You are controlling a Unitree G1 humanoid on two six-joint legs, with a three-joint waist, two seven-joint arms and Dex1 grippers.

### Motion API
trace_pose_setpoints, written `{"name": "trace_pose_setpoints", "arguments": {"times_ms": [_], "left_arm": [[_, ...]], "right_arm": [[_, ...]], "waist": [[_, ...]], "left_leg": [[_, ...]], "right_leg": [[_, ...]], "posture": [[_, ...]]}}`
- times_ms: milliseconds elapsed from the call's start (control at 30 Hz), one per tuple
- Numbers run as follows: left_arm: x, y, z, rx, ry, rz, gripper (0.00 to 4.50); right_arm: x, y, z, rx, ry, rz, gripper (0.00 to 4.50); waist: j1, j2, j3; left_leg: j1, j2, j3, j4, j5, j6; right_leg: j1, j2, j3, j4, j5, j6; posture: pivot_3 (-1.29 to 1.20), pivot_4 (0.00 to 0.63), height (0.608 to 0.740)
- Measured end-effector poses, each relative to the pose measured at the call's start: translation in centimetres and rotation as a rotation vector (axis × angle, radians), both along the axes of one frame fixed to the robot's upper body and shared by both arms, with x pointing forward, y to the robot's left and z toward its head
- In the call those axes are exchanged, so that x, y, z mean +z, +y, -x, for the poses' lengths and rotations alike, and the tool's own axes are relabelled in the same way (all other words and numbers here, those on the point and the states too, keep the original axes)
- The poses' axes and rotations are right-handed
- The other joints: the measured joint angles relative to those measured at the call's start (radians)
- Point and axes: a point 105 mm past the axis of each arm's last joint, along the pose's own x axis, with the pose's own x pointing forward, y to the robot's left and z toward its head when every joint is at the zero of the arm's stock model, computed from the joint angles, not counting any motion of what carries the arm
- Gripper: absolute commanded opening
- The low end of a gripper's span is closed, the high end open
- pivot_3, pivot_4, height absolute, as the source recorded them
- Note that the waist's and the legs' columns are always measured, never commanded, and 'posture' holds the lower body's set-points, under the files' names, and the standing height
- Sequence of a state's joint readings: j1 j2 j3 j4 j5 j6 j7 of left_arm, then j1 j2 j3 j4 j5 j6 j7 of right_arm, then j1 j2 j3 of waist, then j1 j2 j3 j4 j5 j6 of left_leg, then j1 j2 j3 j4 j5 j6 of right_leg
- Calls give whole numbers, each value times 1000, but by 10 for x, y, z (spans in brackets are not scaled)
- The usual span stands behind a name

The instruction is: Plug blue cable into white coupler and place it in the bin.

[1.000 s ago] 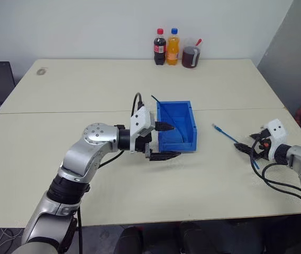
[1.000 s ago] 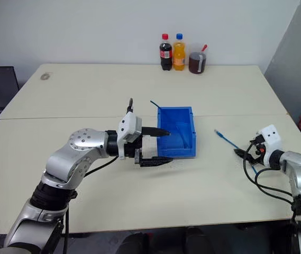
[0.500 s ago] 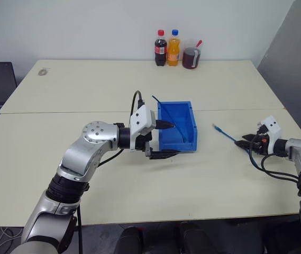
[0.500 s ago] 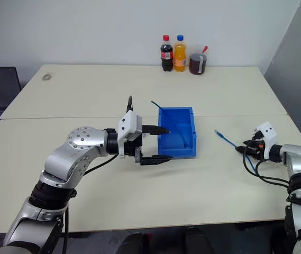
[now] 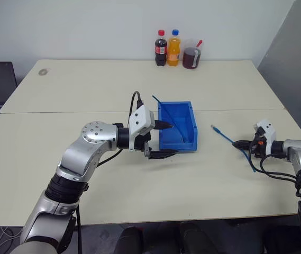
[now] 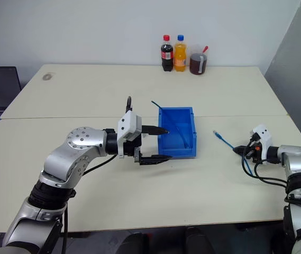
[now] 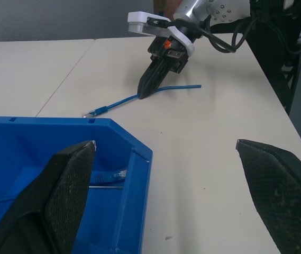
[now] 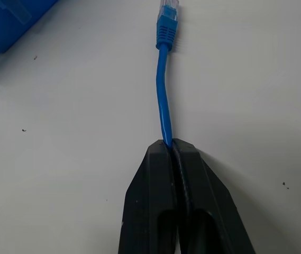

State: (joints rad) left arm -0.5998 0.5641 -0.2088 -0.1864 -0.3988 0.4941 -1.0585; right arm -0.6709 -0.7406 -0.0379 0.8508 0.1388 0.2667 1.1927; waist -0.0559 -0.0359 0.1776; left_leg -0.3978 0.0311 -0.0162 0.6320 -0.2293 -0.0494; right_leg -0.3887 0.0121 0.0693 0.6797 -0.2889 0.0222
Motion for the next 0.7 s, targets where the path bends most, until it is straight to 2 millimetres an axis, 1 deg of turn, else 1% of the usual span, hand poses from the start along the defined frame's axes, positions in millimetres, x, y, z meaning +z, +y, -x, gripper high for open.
{"name": "trace_pose_setpoints", "arguments": {"times_ms": [133,233,333,367,433,467,500,567,600,633,667,700], "left_arm": [[-3,3,2,3,8,-8,4500],[-8,15,5,18,24,-23,4500],[-9,48,5,107,16,-55,4500],[-7,67,3,176,10,-58,4500],[-3,92,4,268,-2,-59,4500],[-2,100,7,294,-8,-56,4500],[-4,106,13,321,3,-48,4500],[-11,113,33,353,41,-29,4500],[-20,114,49,375,82,-26,4500],[-22,115,57,389,94,-22,4500],[-32,113,74,408,139,-17,4500],[-38,111,86,425,171,-5,4500]], "right_arm": [[0,-11,6,-12,-22,45,16],[2,-25,21,7,-26,123,16],[5,-40,52,124,-33,299,16],[8,-38,64,180,-22,344,16],[18,-21,71,262,-36,340,16],[25,-10,73,296,-52,323,16],[33,8,75,345,-72,292,16],[48,41,81,445,-122,253,16],[54,63,83,512,-153,234,16],[55,73,84,543,-167,227,16],[55,92,90,615,-181,209,16],[51,104,94,664,-173,190,16]], "waist": [[7,0,0],[19,1,1],[24,3,2],[23,4,2],[8,5,3],[-1,6,3],[-7,6,4],[-17,6,4],[-17,5,4],[-19,4,4],[-18,4,4],[-15,3,5]], "left_leg": [[-1,-1,-1,1,0,0],[-1,-1,-1,1,0,0],[-2,-1,-1,0,0,0],[-2,0,-1,0,0,0],[0,1,-3,0,0,0],[1,1,-4,0,0,0],[2,1,-3,0,0,0],[3,6,-3,0,0,0],[3,8,-4,0,0,0],[2,10,-4,0,0,0],[3,11,-4,0,0,-1],[2,10,-5,1,0,-1]], "right_leg": [[0,-1,0,0,0,0],[0,-1,-1,0,0,1],[-1,-1,-1,0,-1,1],[-1,-1,-1,0,-2,3],[-1,-1,0,0,-4,5],[-1,-1,0,1,-4,5],[0,-1,0,1,-4,6],[1,-2,1,1,-4,6],[1,-2,1,0,-4,6],[1,-2,1,0,-3,6],[2,-3,1,0,-3,6],[1,-4,0,0,-3,5]], "posture": [[0,150,740],[0,150,740],[0,150,740],[0,150,740],[0,150,740],[0,150,740],[0,150,740],[0,150,740],[0,150,740],[0,150,740],[0,150,740],[0,150,740]]}}
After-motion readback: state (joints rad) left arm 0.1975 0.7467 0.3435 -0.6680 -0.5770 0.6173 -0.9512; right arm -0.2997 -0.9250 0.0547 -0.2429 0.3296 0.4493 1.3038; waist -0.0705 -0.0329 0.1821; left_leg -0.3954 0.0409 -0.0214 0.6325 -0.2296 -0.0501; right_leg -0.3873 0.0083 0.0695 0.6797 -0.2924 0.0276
